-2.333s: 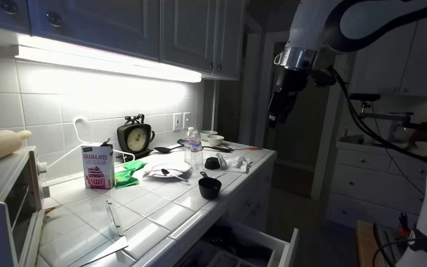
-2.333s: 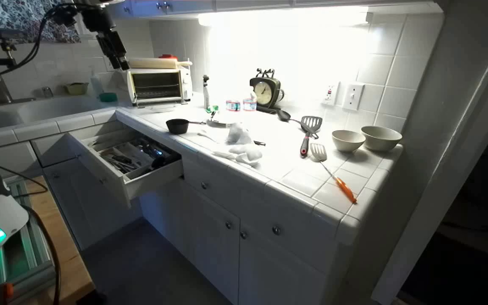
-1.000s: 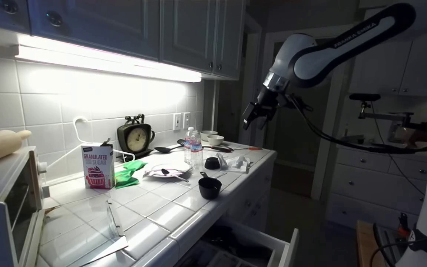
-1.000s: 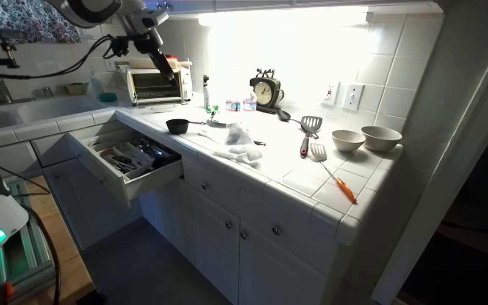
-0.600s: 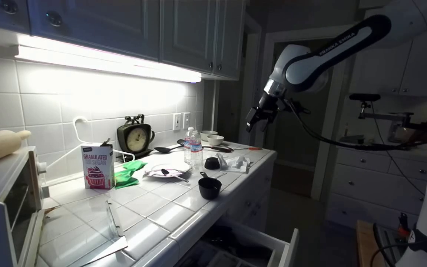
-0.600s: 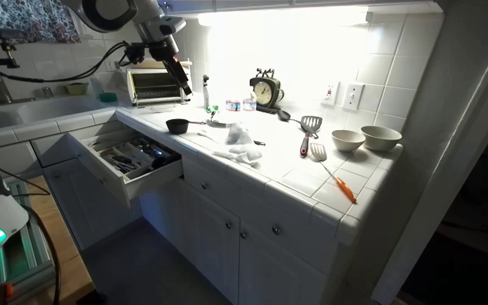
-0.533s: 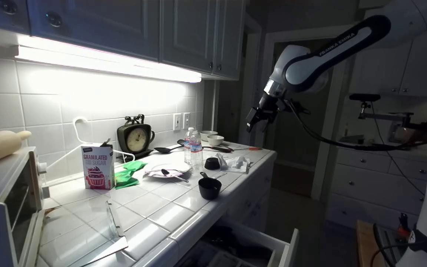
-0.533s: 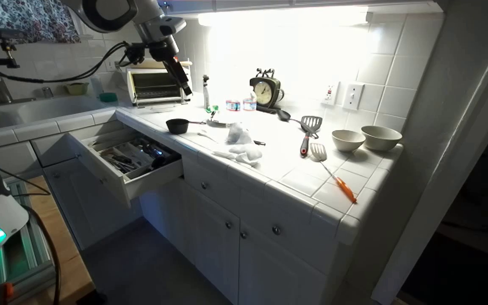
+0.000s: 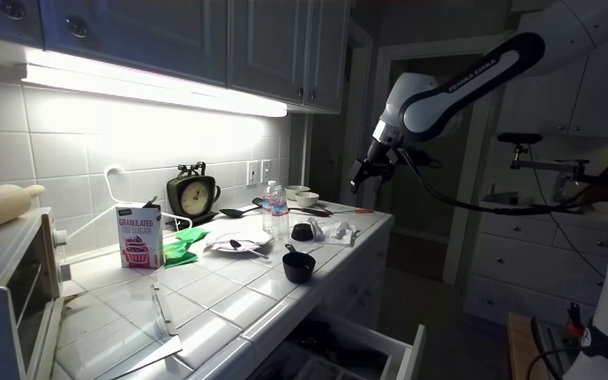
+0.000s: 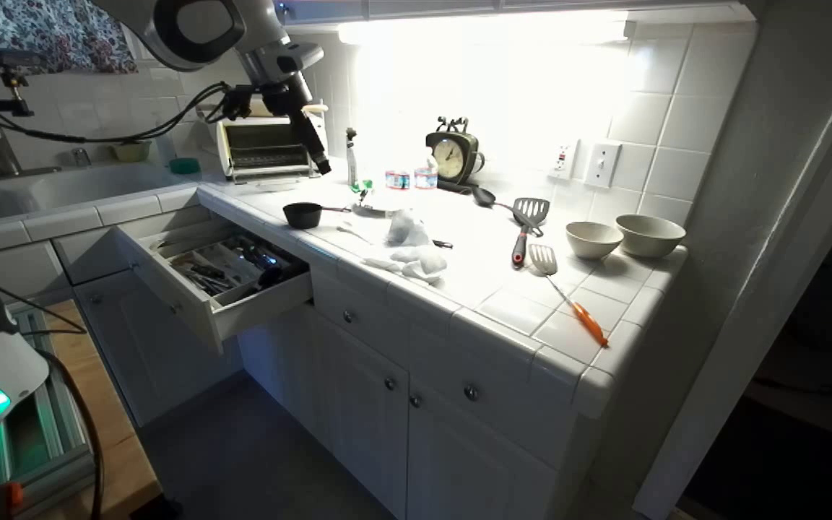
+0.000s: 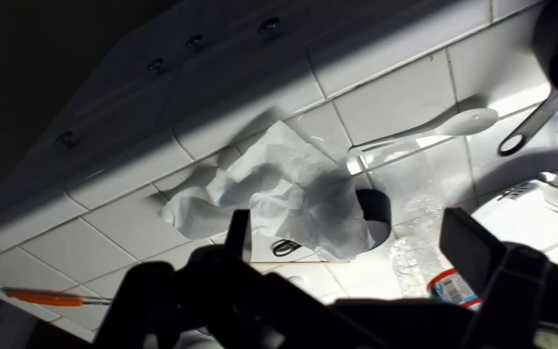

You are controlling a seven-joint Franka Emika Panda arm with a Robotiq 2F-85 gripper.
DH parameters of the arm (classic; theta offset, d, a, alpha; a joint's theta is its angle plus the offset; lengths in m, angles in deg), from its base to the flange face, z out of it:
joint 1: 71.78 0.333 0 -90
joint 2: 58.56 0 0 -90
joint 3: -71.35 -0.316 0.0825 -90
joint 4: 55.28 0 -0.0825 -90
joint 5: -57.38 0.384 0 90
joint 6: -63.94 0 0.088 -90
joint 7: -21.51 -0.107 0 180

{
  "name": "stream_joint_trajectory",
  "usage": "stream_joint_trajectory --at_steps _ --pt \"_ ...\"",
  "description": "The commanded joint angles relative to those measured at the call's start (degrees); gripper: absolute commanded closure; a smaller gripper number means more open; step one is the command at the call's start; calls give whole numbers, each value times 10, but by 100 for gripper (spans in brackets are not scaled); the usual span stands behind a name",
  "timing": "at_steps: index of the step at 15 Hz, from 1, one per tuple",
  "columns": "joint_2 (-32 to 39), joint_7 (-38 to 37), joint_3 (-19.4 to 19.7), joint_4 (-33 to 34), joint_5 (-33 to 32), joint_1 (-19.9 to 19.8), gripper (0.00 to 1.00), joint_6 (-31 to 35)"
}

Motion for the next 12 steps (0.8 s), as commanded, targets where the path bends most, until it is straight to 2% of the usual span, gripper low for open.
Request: stream_joint_trajectory --at_steps 1,4,5,9,12 --pt "75 -19 5 48 -14 -7 0 26" --pt "118 66 17 71 11 5 0 66" --pt "134 116 18 78 34 9 0 79" --pt "183 266 11 102 88 1 0 108" --pt "217 327 8 115 98 -8 0 145"
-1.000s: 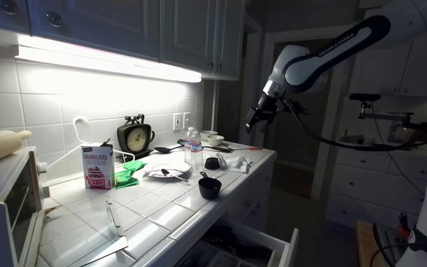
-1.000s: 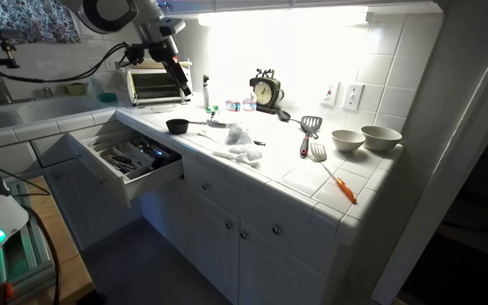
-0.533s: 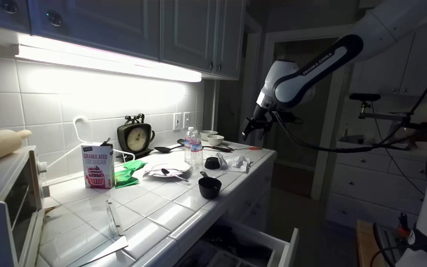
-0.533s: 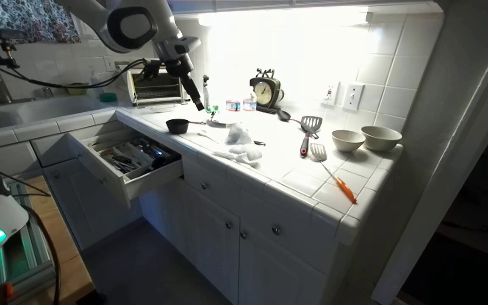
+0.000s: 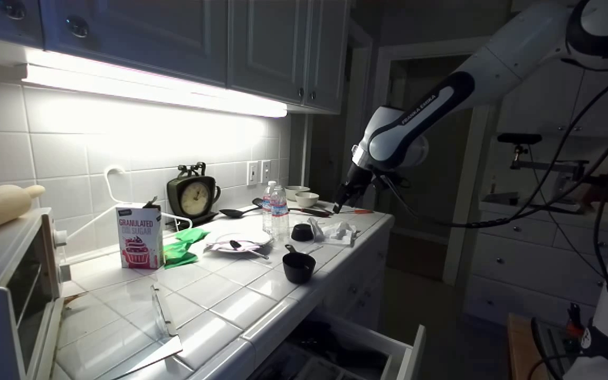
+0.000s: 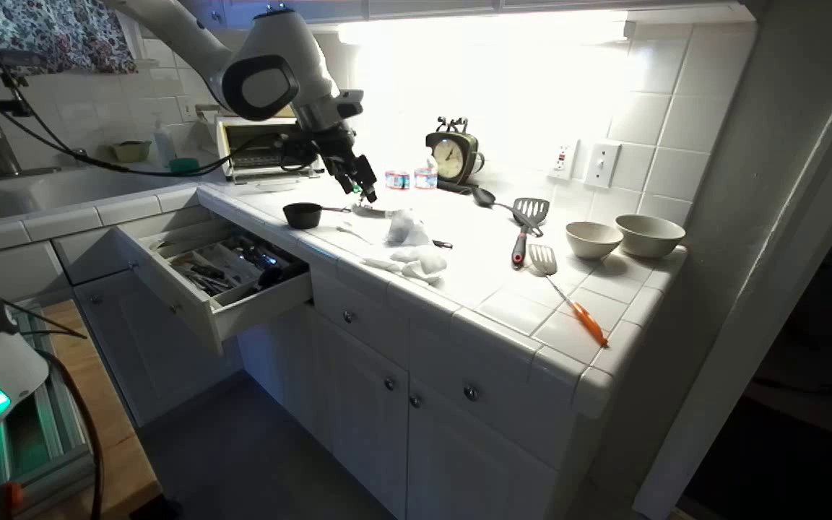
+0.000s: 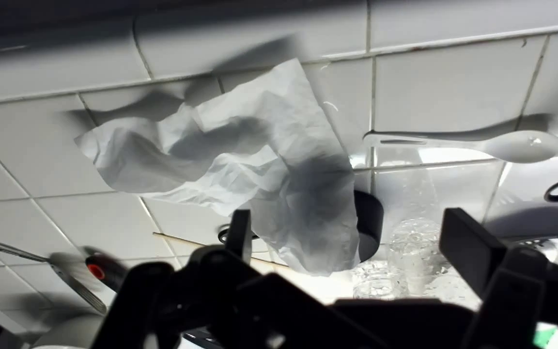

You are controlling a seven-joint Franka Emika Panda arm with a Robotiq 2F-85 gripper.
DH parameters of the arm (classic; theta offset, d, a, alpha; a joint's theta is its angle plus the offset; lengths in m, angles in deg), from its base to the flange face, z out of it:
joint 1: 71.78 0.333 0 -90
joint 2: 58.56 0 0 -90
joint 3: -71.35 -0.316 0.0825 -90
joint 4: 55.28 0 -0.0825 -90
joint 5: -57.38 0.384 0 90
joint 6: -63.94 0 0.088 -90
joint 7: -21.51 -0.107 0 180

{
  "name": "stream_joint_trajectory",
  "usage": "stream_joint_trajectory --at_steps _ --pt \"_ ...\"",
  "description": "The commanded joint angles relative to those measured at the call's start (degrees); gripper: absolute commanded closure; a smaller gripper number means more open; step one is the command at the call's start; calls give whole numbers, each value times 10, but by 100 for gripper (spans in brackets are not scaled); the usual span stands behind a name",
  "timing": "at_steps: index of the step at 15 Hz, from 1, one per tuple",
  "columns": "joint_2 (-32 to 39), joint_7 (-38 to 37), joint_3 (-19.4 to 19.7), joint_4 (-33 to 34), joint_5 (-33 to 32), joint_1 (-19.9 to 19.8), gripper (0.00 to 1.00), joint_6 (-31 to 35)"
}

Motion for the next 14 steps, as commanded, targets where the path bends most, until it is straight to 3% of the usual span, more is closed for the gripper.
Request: stream_joint_trajectory --at_steps 1,8,14 --pt "52 58 -2 29 15 -8 0 53" --pt "123 -9 6 51 5 -1 0 141" --pt "170 -37 22 82 -10 21 0 153"
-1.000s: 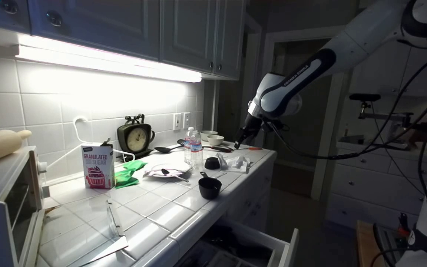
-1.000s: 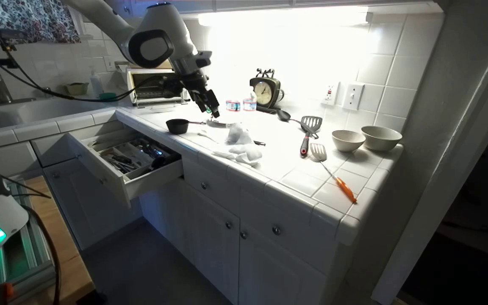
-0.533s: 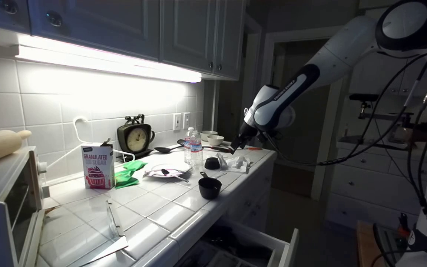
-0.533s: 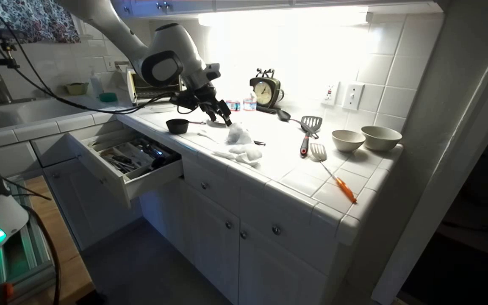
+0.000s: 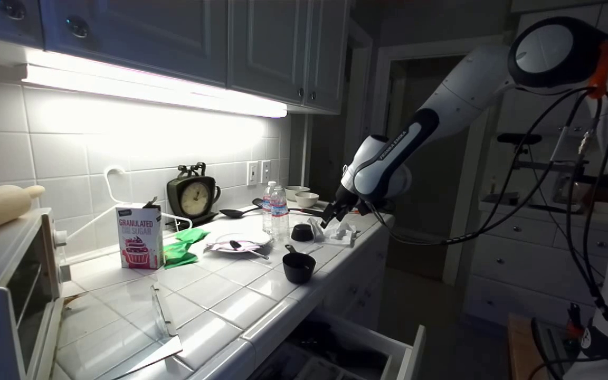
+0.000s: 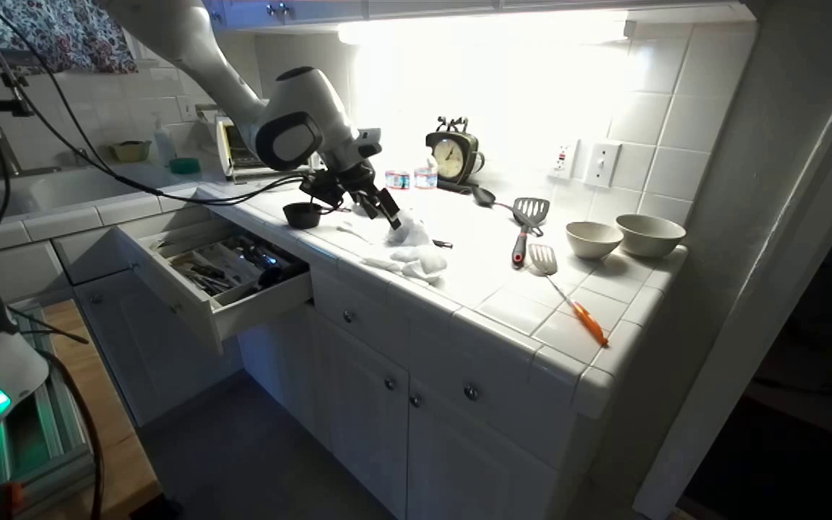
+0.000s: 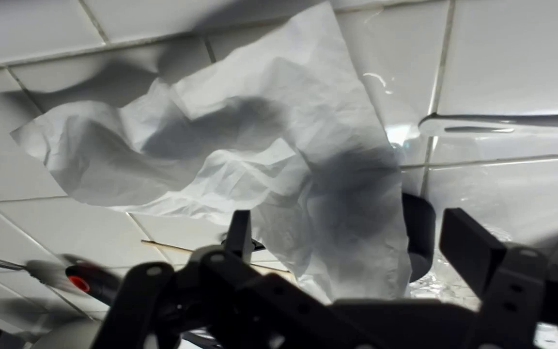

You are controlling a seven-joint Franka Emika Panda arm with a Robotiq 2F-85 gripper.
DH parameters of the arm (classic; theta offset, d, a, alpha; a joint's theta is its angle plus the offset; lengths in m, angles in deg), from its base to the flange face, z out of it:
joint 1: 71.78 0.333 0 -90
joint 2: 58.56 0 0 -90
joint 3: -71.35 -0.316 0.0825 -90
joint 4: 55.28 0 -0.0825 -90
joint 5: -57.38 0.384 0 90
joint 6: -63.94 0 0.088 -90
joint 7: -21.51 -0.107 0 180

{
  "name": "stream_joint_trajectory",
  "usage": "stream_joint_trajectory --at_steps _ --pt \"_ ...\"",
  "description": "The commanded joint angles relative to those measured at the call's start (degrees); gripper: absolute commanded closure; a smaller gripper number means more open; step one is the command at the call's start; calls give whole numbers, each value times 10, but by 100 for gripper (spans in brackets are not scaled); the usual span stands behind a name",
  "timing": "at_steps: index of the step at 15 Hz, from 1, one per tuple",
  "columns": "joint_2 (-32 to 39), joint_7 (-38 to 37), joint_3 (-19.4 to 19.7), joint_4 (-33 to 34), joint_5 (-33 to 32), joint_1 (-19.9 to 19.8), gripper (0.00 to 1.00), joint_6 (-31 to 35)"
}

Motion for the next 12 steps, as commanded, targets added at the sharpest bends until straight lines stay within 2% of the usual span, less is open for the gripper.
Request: stream_joint_trajectory --at_steps 1,12 --pt "38 -18 17 32 -19 19 0 14" --pt "78 -5 51 46 -45 18 0 12"
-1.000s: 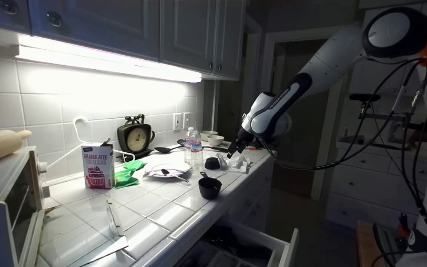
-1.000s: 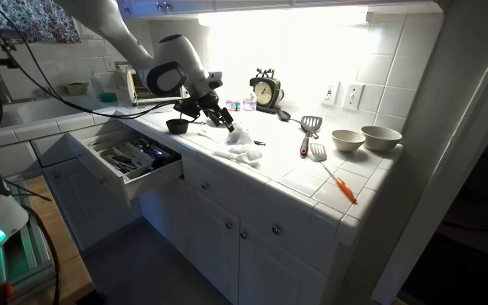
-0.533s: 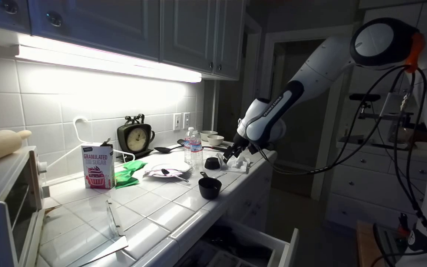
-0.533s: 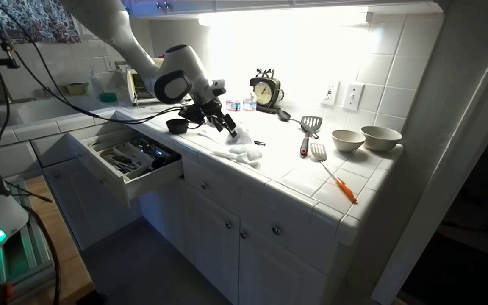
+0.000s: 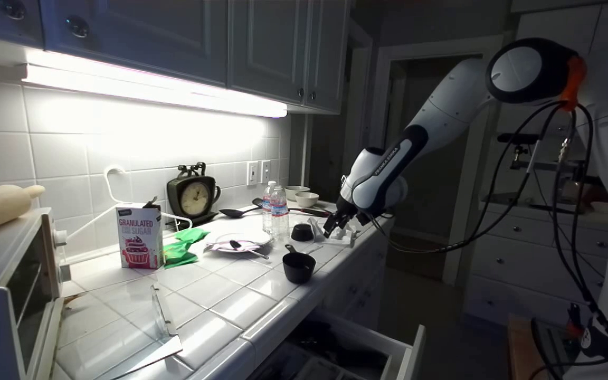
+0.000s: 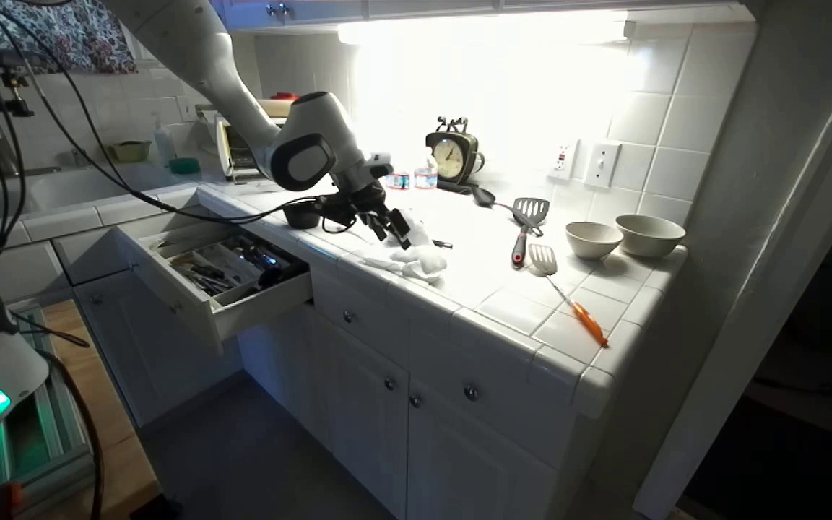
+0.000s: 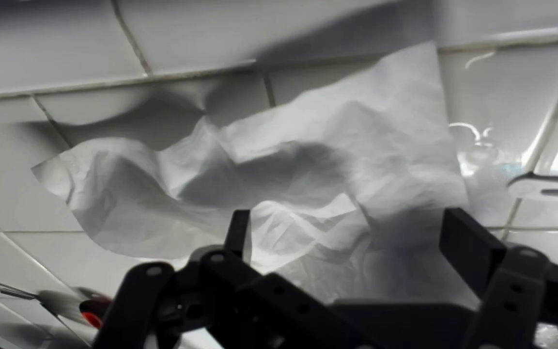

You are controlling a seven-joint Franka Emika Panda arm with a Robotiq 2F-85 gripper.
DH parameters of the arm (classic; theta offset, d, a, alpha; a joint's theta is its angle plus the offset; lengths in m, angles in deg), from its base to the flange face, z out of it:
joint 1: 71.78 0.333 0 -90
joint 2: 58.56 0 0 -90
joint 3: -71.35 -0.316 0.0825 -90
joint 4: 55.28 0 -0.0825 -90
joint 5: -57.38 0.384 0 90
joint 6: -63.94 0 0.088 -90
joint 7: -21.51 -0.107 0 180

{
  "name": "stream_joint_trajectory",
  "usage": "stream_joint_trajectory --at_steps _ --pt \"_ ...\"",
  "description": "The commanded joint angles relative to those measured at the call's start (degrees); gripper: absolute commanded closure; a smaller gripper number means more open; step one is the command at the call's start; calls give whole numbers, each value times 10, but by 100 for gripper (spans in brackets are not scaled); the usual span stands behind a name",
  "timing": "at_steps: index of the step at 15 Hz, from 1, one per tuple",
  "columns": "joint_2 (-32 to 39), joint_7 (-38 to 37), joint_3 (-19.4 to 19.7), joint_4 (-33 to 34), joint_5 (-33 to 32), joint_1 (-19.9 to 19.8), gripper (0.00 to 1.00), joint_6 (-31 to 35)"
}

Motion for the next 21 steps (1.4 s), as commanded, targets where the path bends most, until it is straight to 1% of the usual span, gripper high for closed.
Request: stream_joint_trajectory --at_steps 1,7,8,9,10,11,14,16,20,21 --pt "18 -6 13 11 -20 2 0 4" --pt "27 -6 14 4 -20 0 0 4" --pt "25 -5 12 4 -19 -1 2 3" --pt "25 -5 10 3 -18 -2 26 3" --pt "23 -4 8 2 -17 -4 27 2" --pt "23 -4 7 2 -17 -4 33 1" --pt "18 -7 8 1 -16 -2 57 -10" --pt "14 -11 9 2 -15 0 70 -23" --pt "-8 -9 -1 1 -8 -6 99 -81" --pt "-15 -6 -7 0 -6 -9 100 -102"
